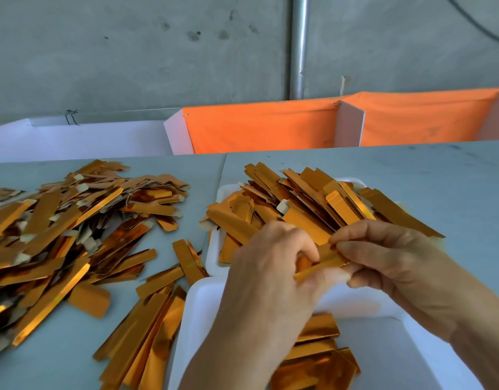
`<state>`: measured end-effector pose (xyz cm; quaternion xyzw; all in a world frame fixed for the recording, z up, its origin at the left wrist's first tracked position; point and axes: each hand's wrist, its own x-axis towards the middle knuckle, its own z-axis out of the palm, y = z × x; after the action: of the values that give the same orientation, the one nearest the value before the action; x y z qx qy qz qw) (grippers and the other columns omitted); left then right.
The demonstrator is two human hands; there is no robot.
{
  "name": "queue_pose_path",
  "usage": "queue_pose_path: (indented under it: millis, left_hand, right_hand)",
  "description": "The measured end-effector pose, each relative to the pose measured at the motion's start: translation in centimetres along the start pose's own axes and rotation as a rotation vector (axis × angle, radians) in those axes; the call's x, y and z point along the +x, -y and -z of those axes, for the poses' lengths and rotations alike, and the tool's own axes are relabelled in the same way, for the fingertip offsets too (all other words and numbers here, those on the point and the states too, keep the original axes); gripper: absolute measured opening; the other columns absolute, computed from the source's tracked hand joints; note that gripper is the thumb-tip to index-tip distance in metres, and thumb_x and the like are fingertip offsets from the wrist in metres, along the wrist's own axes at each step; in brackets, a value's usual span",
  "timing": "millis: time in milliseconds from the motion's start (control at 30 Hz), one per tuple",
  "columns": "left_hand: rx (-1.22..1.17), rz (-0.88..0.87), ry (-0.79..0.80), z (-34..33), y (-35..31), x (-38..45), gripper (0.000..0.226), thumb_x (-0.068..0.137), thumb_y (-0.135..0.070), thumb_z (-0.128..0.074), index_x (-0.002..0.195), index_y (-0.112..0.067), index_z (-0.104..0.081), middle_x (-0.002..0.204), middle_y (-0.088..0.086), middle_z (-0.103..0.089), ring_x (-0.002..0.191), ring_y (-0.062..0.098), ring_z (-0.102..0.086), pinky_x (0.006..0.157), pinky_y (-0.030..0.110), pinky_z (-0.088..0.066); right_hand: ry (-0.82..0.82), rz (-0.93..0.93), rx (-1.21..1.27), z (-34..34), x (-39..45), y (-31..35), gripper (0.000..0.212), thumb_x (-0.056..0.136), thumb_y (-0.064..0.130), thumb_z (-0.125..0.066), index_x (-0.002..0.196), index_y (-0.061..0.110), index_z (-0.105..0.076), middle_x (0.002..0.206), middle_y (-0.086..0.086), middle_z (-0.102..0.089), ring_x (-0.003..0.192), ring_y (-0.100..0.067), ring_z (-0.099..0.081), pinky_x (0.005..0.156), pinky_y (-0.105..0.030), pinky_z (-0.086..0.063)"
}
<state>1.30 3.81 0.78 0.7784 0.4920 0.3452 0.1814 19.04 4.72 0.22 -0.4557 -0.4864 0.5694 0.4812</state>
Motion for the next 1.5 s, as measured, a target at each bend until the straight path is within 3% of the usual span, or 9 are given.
queue_pose_path:
  millis: [133,333,533,733,833,967,1100,1333,1500]
  left_hand:
    - [0.282,-0.141,-0.012,-0.4,-0.2,0.4,0.023,0.094,-0.038,-0.049,0.115,-0.032,-0.055,0.107,-0.015,-0.056,0.089,0.004,-0.046,0.065,0.01,-0.029]
    - [-0.018,0.076,-0.061,0.1,1.0,0.2,0.027,0.095,-0.034,-0.05,0.118,-0.033,-0.064,0.1,-0.021,-0.062,0.085,-0.003,-0.056,0.07,-0.002,-0.04]
    - [-0.035,0.048,0.008,-0.5,0.4,0.3,0.022,0.099,-0.033,-0.039,0.118,-0.04,-0.048,0.094,-0.015,-0.067,0.082,-0.003,-0.063,0.069,0.003,-0.047]
    - [-0.093,0.007,-0.006,-0.6,-0.2,0.1,0.022,0.082,-0.05,-0.061,0.1,-0.038,-0.054,0.081,-0.021,-0.052,0.081,0.001,-0.052,0.061,0.012,-0.042]
    - [-0.065,0.004,-0.017,-0.7,-0.3,0.1,0.03,0.075,-0.051,-0.069,0.095,-0.038,-0.051,0.083,-0.019,-0.052,0.081,0.005,-0.054,0.065,0.015,-0.042]
    - [-0.06,-0.008,-0.057,-0.6,-0.3,0.1,0.031,0.077,-0.049,-0.069,0.101,-0.038,-0.053,0.084,-0.02,-0.054,0.083,0.003,-0.056,0.066,0.012,-0.046]
    - [-0.09,0.005,-0.057,-0.5,-0.3,0.1,0.031,0.078,-0.046,-0.069,0.104,-0.037,-0.057,0.082,-0.023,-0.054,0.083,-0.003,-0.054,0.063,0.005,-0.043]
    - [-0.116,-0.009,-0.085,-0.5,0.1,0.3,0.026,0.078,-0.04,-0.072,0.102,-0.036,-0.062,0.085,-0.024,-0.064,0.089,-0.01,-0.056,0.071,0.004,-0.046]
    - [-0.095,-0.068,-0.05,-0.4,0.2,0.2,0.045,0.075,-0.047,-0.071,0.118,-0.036,-0.06,0.082,-0.031,-0.051,0.091,-0.011,-0.051,0.071,0.002,-0.042]
  right_hand:
    - [-0.037,-0.059,0.121,0.1,0.0,-0.1,0.02,0.067,0.016,-0.067,0.079,0.002,-0.074,0.068,-0.019,-0.068,0.052,-0.018,-0.067,0.045,-0.02,-0.053]
    - [0.022,0.028,-0.222,1.2,-0.2,0.1,0.06,0.054,0.07,-0.071,0.096,0.027,-0.077,0.09,0.006,-0.071,0.082,-0.008,-0.067,0.066,-0.025,-0.053]
    - [0.072,-0.015,-0.051,1.6,-0.1,0.3,0.035,0.07,0.045,-0.078,0.08,0.012,-0.074,0.07,-0.007,-0.061,0.061,-0.013,-0.061,0.053,-0.019,-0.051]
    - [0.068,-0.071,0.104,1.5,-0.3,0.6,0.022,0.071,0.027,-0.065,0.077,0.009,-0.076,0.072,-0.014,-0.069,0.061,-0.017,-0.069,0.051,-0.023,-0.055]
    - [0.061,-0.074,0.124,1.4,-0.5,0.7,0.041,0.049,0.034,-0.091,0.074,0.006,-0.074,0.075,-0.02,-0.07,0.067,-0.022,-0.072,0.054,-0.026,-0.057]
    - [0.015,-0.09,0.186,1.7,-0.4,0.6,0.037,0.059,0.028,-0.076,0.079,-0.002,-0.071,0.079,-0.027,-0.066,0.07,-0.03,-0.073,0.052,-0.031,-0.058]
    - [0.037,-0.109,0.187,1.5,-0.6,0.7,0.07,0.04,0.03,-0.095,0.094,-0.007,-0.069,0.084,-0.027,-0.067,0.076,-0.032,-0.073,0.053,-0.031,-0.058]
    - [0.081,-0.063,0.156,0.8,-0.8,1.0,0.025,0.064,0.015,-0.066,0.085,0.003,-0.074,0.076,-0.027,-0.07,0.061,-0.025,-0.072,0.047,-0.026,-0.056]
    - [0.061,0.004,0.105,0.7,-0.9,1.2,0.061,0.029,0.042,-0.096,0.074,0.008,-0.074,0.061,-0.014,-0.063,0.054,-0.02,-0.068,0.046,-0.023,-0.054]
